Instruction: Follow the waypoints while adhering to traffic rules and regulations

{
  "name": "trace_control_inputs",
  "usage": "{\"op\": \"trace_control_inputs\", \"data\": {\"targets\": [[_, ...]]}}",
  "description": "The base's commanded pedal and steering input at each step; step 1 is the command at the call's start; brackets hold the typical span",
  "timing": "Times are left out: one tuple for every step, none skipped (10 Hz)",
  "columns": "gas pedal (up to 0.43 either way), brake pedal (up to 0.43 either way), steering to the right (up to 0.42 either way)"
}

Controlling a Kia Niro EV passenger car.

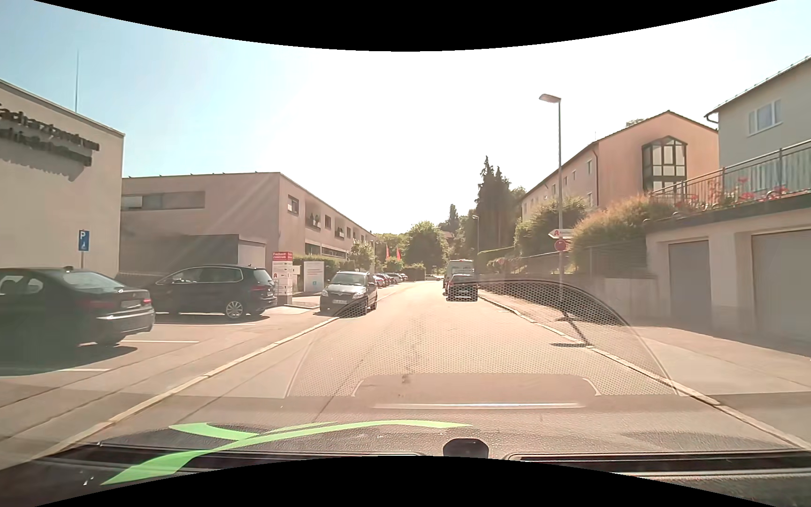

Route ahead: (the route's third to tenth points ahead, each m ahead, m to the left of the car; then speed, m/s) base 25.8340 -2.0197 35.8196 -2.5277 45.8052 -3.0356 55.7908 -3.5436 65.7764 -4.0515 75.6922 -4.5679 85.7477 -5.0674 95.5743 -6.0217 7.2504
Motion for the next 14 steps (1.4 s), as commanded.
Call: {"op": "trace_control_inputs", "data": {"targets": [[0.087,0.0,-0.003],[0.087,0.0,-0.003],[0.098,0.0,-0.004],[0.098,0.0,-0.003],[0.098,0.0,-0.003],[0.098,0.0,-0.003],[0.087,0.0,-0.003],[0.087,0.0,-0.003],[0.087,0.0,-0.004],[0.087,0.0,-0.004],[0.087,0.0,-0.005],[0.087,0.0,-0.008],[0.087,0.0,-0.01],[0.087,0.0,-0.011]]}}
